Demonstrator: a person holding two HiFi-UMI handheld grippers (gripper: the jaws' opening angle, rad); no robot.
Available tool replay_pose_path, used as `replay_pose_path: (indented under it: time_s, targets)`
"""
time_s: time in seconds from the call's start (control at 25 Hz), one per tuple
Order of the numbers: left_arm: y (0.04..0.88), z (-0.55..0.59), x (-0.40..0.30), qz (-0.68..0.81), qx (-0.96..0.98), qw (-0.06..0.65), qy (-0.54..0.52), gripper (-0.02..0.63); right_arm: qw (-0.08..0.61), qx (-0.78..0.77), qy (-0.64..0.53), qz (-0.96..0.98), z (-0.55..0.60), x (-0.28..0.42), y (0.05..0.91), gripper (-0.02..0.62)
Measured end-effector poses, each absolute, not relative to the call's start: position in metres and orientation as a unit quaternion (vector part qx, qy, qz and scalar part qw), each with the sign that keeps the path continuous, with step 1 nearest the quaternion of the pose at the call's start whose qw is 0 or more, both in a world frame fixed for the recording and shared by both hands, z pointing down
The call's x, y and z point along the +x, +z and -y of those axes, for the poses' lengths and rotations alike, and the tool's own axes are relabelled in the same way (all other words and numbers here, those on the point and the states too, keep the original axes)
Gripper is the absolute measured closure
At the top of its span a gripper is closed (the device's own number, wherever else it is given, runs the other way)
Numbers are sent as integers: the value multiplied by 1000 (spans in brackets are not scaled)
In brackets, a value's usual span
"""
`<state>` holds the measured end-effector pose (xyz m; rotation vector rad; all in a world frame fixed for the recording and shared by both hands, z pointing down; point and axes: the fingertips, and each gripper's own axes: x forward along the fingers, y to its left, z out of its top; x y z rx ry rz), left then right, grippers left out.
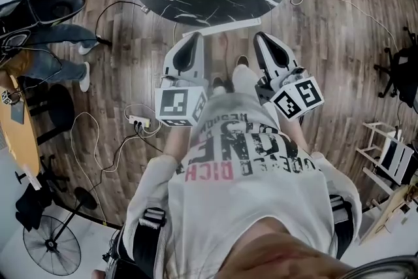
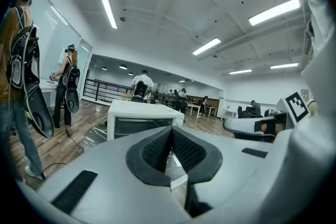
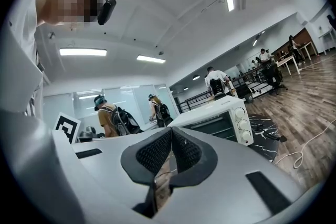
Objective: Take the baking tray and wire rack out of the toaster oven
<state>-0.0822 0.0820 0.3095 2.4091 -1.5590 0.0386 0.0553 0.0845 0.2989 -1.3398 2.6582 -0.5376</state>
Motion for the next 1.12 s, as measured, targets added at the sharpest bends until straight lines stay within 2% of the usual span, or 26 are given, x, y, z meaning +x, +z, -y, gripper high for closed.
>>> replay_pose_path:
  time_s: [0.76,1.12]
  targets:
    - [311,58,-62,597,789,143,-20,603,47,-387,-213,-896,88,86,319,594]
    - [333,80,-55,631,758,165,-4,603,47,-358,-237,-902,121,101,335,594]
